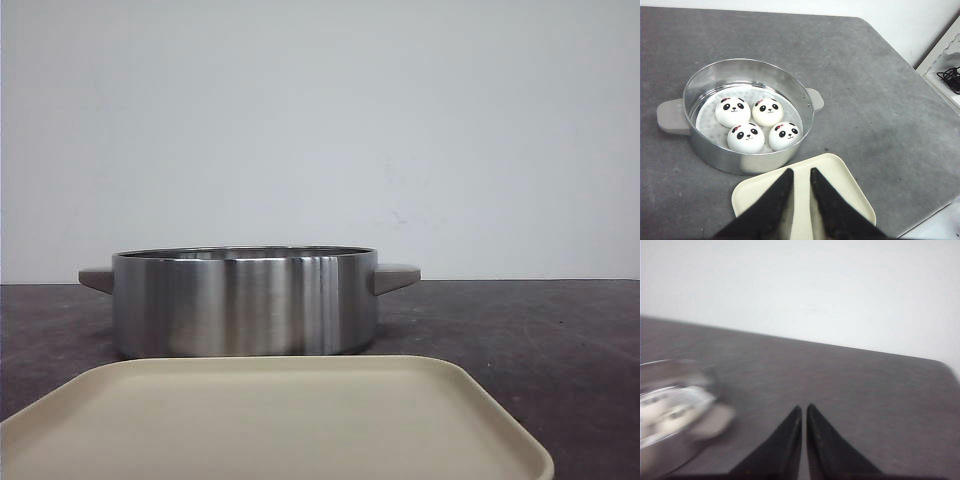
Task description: Steam buns
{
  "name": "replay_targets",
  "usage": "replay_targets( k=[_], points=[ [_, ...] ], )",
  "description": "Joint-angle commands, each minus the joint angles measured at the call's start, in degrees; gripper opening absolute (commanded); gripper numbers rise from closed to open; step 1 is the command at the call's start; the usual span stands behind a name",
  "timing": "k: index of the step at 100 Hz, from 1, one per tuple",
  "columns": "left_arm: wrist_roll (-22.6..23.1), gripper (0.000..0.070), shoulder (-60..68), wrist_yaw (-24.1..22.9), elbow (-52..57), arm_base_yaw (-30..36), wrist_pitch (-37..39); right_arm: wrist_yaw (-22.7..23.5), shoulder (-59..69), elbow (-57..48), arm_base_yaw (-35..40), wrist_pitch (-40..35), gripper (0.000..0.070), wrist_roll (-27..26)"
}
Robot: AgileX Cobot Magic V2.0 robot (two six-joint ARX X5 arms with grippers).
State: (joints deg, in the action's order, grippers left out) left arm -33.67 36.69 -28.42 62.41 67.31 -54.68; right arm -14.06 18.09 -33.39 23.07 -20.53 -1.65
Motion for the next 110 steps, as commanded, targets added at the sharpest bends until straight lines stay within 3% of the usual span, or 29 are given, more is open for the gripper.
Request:
replay_targets(
  k=[1, 12, 21, 57, 77, 110],
  points=[
    [0.0, 0.0012, 0.3, -0.1, 0.7, 0.7, 0.3, 3.3, -1.6, 5.2, -2.9, 10.8, 0.0011, -0.1],
    [0.0, 0.0012, 0.3, -0.1, 0.7, 0.7, 0.3, 4.9, -3.7, 14.1, -7.2, 23.8, 0.0011, -2.7],
    [0.0, 0.0012, 0.3, -0.1, 0.7, 0.7, 0.3, 5.3, -4.6, 18.9, -10.1, 27.0, 0.0011, -6.7],
    [0.0, 0.0012, 0.3, -0.1, 0.7, 0.7, 0.3, 13.0, -13.9, 30.0, -15.2, 22.3, 0.0011, -8.1],
    [0.0, 0.0012, 0.3, -0.1, 0.7, 0.7, 0.3, 13.3, -17.9, 30.6, -15.4, 12.6, 0.0011, -8.2],
    [0.0, 0.0012, 0.3, -0.1, 0.7, 0.7, 0.3, 15.7, -17.9, 32.7, -15.3, 10.4, 0.0011, -7.6]
  ],
)
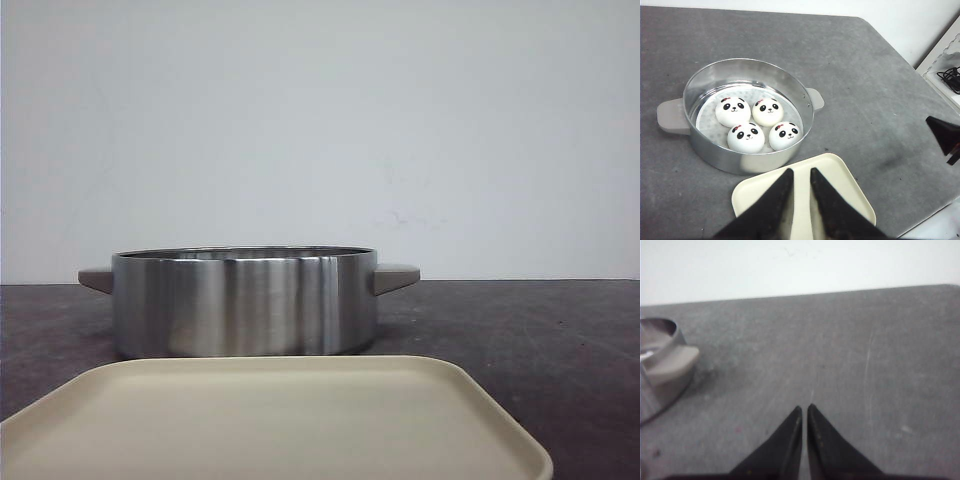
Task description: Steam buns
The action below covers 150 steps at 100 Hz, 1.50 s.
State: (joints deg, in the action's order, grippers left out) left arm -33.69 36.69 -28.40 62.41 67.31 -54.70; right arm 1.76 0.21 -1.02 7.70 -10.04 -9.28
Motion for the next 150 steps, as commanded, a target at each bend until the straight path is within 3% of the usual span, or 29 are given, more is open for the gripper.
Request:
replay_targets(
  k=[1, 21, 150],
  points=[
    [0.0, 0.0012, 0.3, -0.1, 0.7, 0.7, 0.3, -0.2, 0.0, 0.4, 0.0, -0.2, 0.0011, 0.2],
    [0.0, 0.0012, 0.3, -0.1, 0.7, 0.7, 0.3, -0.4, 0.0, 0.4, 0.0, -0.2, 0.0011, 2.6],
    [0.7, 0.0012, 0.3, -0.1, 0.7, 0.7, 0.2, -0.3, 0.0, 0.4, 0.0, 1.2, 0.0011, 2.6]
  ],
)
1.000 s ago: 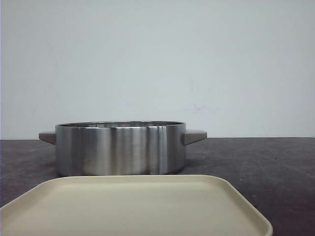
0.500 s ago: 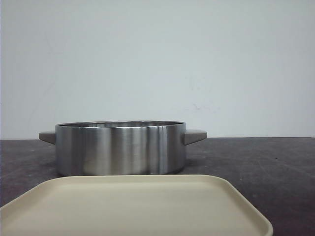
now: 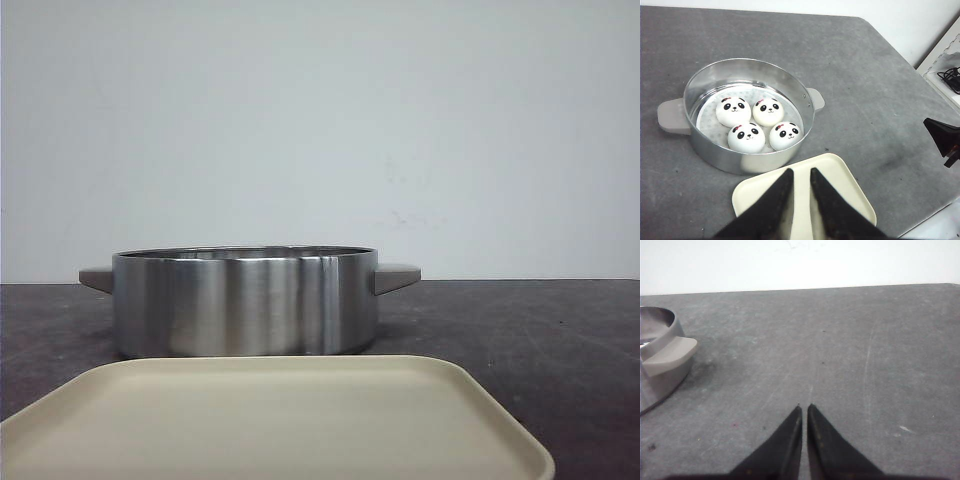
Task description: Steam buns
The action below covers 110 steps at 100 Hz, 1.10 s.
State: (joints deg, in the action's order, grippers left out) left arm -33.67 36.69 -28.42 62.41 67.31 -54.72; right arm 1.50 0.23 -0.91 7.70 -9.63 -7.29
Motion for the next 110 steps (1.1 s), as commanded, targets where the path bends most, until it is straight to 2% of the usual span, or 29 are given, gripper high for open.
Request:
replay_targets(
  k=[1, 16, 29, 35, 40, 47, 57, 67, 76, 81, 87, 100, 110],
  points=[
    [0.8, 0.0012, 0.3, -0.1, 0.7, 0.7, 0.2, 0.0, 0.0, 0.3, 0.0, 0.8, 0.0011, 0.6],
    [1.6, 0.0012, 0.3, -0.9, 0.7, 0.6, 0.3, 0.0, 0.0, 0.3, 0.0, 0.8, 0.0011, 0.6],
    [4.1, 0.0012, 1.2, -5.0, 0.5, 0.2, 1.0, 0.0, 0.0, 0.3, 0.0, 0.8, 0.0011, 0.6],
    [6.5, 0.0012, 1.6, -8.4, -0.7, -1.6, 4.0, 0.0, 0.0, 0.3, 0.0, 0.8, 0.0011, 0.6],
    [9.3, 0.0012, 1.4, -8.4, -3.7, -3.8, 9.8, 0.0, 0.0, 0.3, 0.0, 0.8, 0.0011, 0.6],
    [12.3, 0.0012, 0.3, -3.3, -10.6, -8.2, 21.7, 0.0, 0.0, 0.3, 0.0, 0.8, 0.0011, 0.6],
    [13.7, 0.0012, -2.0, 10.1, -24.1, -16.2, 42.2, 0.0, 0.0, 0.3, 0.0, 0.8, 0.0011, 0.6],
    [11.4, 0.0012, -4.7, 22.5, -39.0, -25.0, 63.1, 0.0, 0.0, 0.3, 0.0, 0.8, 0.0011, 0.6],
    [7.1, 0.0012, -8.7, 27.5, -49.4, -32.7, 73.6, 0.0, 0.0, 0.3, 0.0, 0.8, 0.0011, 0.6],
    [5.5, 0.0012, -11.9, 27.8, -52.9, -36.6, 73.7, 0.0, 0.0, 0.3, 0.0, 0.8, 0.0011, 0.6],
    [5.7, 0.0012, -16.0, 28.3, -54.8, -41.0, 70.2, 0.0, 0.0, 0.3, 0.0, 0.8, 0.0011, 0.6],
    [10.7, 0.0012, -23.7, 28.5, -55.0, -50.2, 58.1, 0.0, 0.0, 0.3, 0.0, 0.8, 0.0011, 0.6],
    [15.6, 0.0012, -26.5, 28.5, -55.1, -56.9, 54.1, 0.0, 0.0, 0.3, 0.0, 0.8, 0.0011, 0.6]
  ],
)
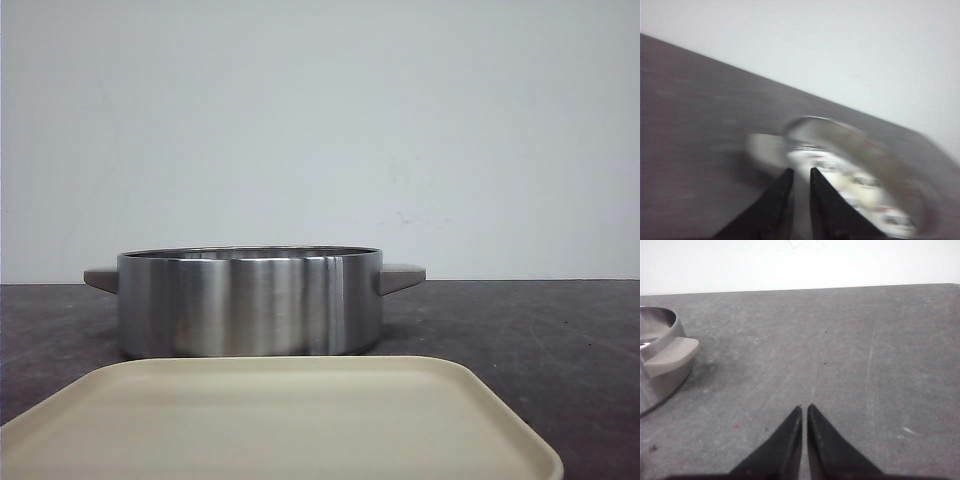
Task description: Steam buns
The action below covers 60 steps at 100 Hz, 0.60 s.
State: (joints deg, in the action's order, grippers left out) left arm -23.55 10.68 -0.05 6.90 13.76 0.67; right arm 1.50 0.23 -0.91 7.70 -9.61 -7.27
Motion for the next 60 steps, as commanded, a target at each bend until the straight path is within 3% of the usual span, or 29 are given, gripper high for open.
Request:
replay_targets(
  k=[1, 15, 35, 60],
  points=[
    [6.1, 0.0012, -0.6, 0.1, 0.3, -4.0, -1.4, 0.0, 0.0, 0.3, 0.0, 0.8, 0.0011, 0.6],
    [12.2, 0.0012, -1.8, 0.1, -0.7, -11.0, -1.0, 0.0, 0.0, 0.3, 0.0, 0.8, 0.0011, 0.6],
    [15.1, 0.0012, -5.6, 0.2, -6.0, -13.4, -0.3, 0.0, 0.0, 0.3, 0.0, 0.8, 0.0011, 0.6],
    [18.6, 0.0012, -10.5, 0.1, -6.1, -13.5, -10.2, 0.0, 0.0, 0.3, 0.0, 0.7, 0.0011, 0.6]
  ],
)
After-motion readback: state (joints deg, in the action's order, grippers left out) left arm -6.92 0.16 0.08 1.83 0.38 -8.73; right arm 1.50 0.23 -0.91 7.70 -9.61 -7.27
